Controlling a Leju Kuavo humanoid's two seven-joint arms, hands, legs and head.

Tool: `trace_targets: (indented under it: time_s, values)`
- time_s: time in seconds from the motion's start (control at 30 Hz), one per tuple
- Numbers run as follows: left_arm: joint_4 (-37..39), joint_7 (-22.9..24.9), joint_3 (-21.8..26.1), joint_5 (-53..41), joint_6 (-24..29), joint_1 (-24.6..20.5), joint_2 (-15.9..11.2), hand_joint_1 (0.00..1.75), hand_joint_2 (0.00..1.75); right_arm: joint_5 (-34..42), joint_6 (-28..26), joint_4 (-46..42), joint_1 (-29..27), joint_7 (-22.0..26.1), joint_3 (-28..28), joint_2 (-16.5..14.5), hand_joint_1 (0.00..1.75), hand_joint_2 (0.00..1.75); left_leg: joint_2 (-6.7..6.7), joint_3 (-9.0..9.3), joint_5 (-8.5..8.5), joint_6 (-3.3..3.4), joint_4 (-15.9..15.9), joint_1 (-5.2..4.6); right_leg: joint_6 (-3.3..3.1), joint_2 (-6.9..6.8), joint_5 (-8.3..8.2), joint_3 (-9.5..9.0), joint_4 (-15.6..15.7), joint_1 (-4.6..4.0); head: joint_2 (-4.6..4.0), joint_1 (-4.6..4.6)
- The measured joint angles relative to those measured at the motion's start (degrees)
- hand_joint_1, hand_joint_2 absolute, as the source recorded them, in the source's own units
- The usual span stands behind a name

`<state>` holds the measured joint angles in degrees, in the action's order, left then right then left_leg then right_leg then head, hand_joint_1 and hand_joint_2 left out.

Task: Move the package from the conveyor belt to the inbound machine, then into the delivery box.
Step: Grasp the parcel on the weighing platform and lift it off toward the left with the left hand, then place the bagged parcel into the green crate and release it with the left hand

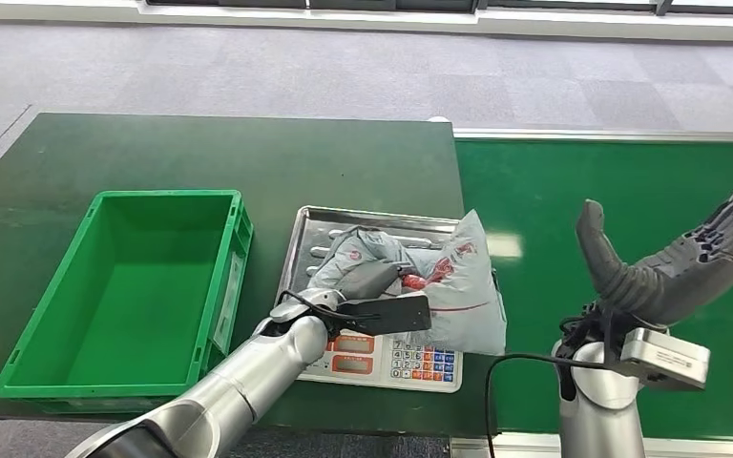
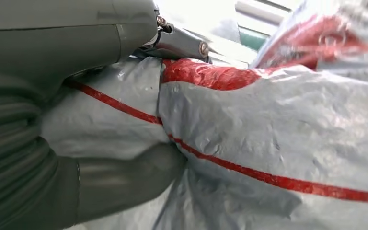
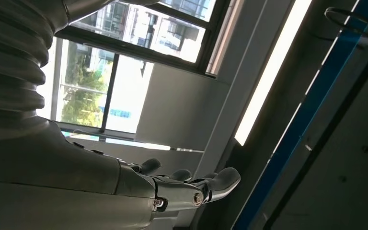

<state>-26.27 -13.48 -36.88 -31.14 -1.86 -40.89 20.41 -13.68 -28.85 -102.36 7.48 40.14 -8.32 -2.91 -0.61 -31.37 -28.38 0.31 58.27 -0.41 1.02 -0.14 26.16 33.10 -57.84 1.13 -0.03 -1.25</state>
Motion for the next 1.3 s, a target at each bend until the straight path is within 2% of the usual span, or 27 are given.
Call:
trace_targets:
  time_s: [0.23, 0.4, 0.6, 0.77, 1.0, 1.1, 1.13, 1.23, 1.27, 1.3]
  values:
    - [-2.0, -2.9, 2.6, 6.5, 7.2, 1.3, -0.3, 1.75, 1.75, -0.7, 1.8, -1.6, -4.3, -0.5, 0.5, 0.1, 0.00, 1.75, 0.08, -0.06, 0.01, -0.01, 0.0, 0.01, 0.00, 0.08, -0.01, 0.10, 0.0, -0.01, 0.01, 0.01]
    - [-7.4, -5.3, 8.6, 15.6, 12.1, 0.9, -1.6, 1.75, 1.75, -0.7, 4.0, -1.5, -6.6, -1.1, 1.2, -0.2, 0.00, 1.75, 0.12, -0.17, 0.06, -0.06, 0.0, 0.04, 0.00, 0.11, -0.03, 0.22, 0.0, -0.03, 0.01, 0.00]
    - [-17.5, -4.9, 16.3, 20.7, 15.4, -0.2, -6.1, 1.75, 1.75, -0.3, 7.0, -0.7, -9.6, -1.2, 2.9, -0.9, 0.00, 1.75, 0.20, -0.20, 0.06, -0.07, -0.1, 0.07, -0.01, 0.19, -0.03, 0.29, 0.0, -0.06, 0.00, 0.00]
    - [-26.3, -4.7, 22.1, 19.4, 18.7, 1.8, -11.0, 1.75, 1.75, -2.3, 9.0, -0.6, -12.9, -1.9, 4.6, -1.3, 0.00, 1.75, 0.24, -0.20, 0.06, -0.07, -0.1, 0.08, -0.04, 0.24, -0.01, 0.35, -0.1, -0.07, -0.01, 0.00]
    - [-31.9, -4.8, 25.8, 18.2, 19.6, 4.7, -13.6, 1.75, 1.75, -3.0, 9.5, -0.6, -14.2, -2.1, 5.7, -1.8, 0.00, 1.75, 0.26, -0.27, 0.05, -0.07, -0.1, 0.06, -0.04, 0.27, 0.00, 0.35, -0.1, -0.03, 0.01, 0.00]
    - [-35.2, -5.2, 28.2, 18.2, 21.5, 7.9, -15.4, 1.75, 1.75, -3.7, 9.6, -0.6, -15.3, -2.5, 6.1, -2.0, 0.00, 1.75, 0.38, -0.24, 0.02, -0.07, -0.1, 0.05, -0.04, 0.42, 0.00, 0.37, 0.0, -0.02, 0.01, 0.00]
    - [-36.7, -5.4, 29.4, 18.2, 21.7, 9.5, -16.1, 1.61, 1.75, -3.7, 9.6, -0.6, -15.8, -2.6, 6.3, -2.0, 0.00, 1.75, 0.45, -0.23, 0.00, -0.07, -0.1, 0.05, -0.04, 0.49, 0.00, 0.40, 0.0, -0.03, 0.01, 0.00]
    - [-41.7, -5.9, 33.5, 18.1, 19.9, 15.2, -17.9, 0.30, 1.75, -3.7, 10.0, -0.6, -17.0, -2.5, 7.0, -2.2, 0.00, 1.75, 0.61, -0.22, -0.04, -0.10, -0.1, 0.07, -0.07, 0.60, 0.03, 0.49, 0.0, -0.06, 0.01, 0.00]
    - [-43.7, -6.1, 34.9, 18.0, 18.4, 17.3, -18.3, 0.00, 1.75, -3.7, 10.2, -0.6, -17.3, -2.4, 7.3, -2.2, 0.00, 1.75, 0.61, -0.22, -0.04, -0.10, -0.1, 0.07, -0.09, 0.59, 0.05, 0.51, 0.0, -0.07, 0.01, 0.00]
    - [-45.7, -6.2, 36.0, 17.8, 16.8, 19.6, -18.5, 0.00, 1.75, -3.8, 10.4, -0.6, -17.6, -2.3, 7.5, -2.3, 0.00, 1.75, 0.60, -0.22, -0.05, -0.10, -0.2, 0.08, -0.12, 0.57, 0.07, 0.51, 0.0, -0.08, 0.01, 0.00]
